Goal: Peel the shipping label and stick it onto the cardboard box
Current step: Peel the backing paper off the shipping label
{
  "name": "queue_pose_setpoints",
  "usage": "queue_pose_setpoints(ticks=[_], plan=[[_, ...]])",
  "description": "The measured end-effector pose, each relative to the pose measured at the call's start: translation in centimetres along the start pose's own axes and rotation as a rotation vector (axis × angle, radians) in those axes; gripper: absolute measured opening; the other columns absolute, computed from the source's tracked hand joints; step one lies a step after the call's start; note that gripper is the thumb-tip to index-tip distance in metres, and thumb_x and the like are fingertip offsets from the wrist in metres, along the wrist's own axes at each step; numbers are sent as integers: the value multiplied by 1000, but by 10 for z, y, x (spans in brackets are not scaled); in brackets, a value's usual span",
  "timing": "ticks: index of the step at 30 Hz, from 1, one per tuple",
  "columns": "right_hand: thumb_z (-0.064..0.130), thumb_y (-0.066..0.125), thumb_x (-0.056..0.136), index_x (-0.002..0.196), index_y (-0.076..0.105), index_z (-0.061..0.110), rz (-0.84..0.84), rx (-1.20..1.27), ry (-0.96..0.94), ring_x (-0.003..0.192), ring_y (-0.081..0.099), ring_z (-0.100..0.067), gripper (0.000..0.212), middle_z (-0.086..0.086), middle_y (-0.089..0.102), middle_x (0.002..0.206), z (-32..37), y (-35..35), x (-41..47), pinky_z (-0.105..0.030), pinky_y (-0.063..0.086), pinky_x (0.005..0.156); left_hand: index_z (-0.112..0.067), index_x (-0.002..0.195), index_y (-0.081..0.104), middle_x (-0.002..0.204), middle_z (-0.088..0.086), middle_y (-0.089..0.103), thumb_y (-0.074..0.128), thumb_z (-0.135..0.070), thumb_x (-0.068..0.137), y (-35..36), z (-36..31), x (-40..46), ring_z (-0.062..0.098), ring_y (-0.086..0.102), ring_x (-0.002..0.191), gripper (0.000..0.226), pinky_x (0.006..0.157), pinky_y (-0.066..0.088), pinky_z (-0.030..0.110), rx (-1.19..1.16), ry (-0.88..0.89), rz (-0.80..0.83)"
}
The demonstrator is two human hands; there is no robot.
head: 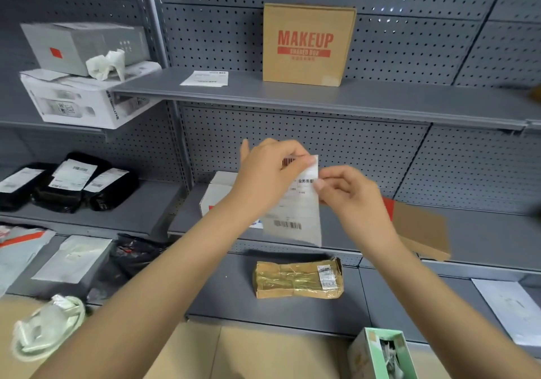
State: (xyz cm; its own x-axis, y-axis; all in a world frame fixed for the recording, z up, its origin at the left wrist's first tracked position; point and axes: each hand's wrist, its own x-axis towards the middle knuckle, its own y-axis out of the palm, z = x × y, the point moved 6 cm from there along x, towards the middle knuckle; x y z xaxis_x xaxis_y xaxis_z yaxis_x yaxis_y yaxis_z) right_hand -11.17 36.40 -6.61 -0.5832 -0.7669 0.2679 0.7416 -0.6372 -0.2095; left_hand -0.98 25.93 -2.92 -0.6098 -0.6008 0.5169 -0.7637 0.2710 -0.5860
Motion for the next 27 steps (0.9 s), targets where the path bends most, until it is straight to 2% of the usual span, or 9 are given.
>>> queue_pose_setpoints(ticks=[3,6,9,15,20,24,27], plan=[[10,59,89,94,63,8,6,123,-26,76,70,-14,7,-6,73,81,11,-12,-7,-22,55,74,-38,73,58,80,-21,63,57,-43,88,3,-8,-11,6,51,93,16,114,3,50,2,29,77],[5,56,90,89,64,4,47,149,-36,73,70,-18,8,-9,72,78,18,-19,-11,-29,58,75,-35,74,62,79,-23,61,59,-42,87,6,-16,-18,1,50,92,15,115,0,48,-6,52,124],[3,58,89,83,65,5,89,133,-42,70,70,-17,9,-4,73,73,22,-23,-14,-27,58,74,-35,76,64,83,-20,64,59,-44,86,9,-21,-21,-6,47,87,14,115,-2,47,20,72,163],[3,59,88,76,64,11,119,83,-45,70,71,-14,15,-2,73,68,23,-27,-19,-24,57,72,-36,75,61,81,-19,64,58,-46,85,12,-30,-24,4,48,91,15,115,-3,50,94,111,198],[2,58,87,75,63,10,140,56,-59,71,69,-13,15,-4,71,71,24,-27,-21,-21,56,70,-31,82,66,89,-14,68,57,-47,85,12,-34,-26,6,49,98,19,115,-3,52,119,121,210],[3,58,88,77,64,7,122,90,-18,72,70,-13,13,-3,72,71,21,-27,-20,-18,54,69,-31,88,63,91,-14,64,61,-46,82,8,-35,-28,6,47,101,17,115,2,53,100,150,126],[5,57,89,75,64,12,85,137,14,74,70,-15,17,-4,72,74,15,-25,-21,-18,54,68,-26,103,57,103,-17,52,70,-44,76,2,-37,-31,9,41,110,35,111,17,48,133,195,-58]])
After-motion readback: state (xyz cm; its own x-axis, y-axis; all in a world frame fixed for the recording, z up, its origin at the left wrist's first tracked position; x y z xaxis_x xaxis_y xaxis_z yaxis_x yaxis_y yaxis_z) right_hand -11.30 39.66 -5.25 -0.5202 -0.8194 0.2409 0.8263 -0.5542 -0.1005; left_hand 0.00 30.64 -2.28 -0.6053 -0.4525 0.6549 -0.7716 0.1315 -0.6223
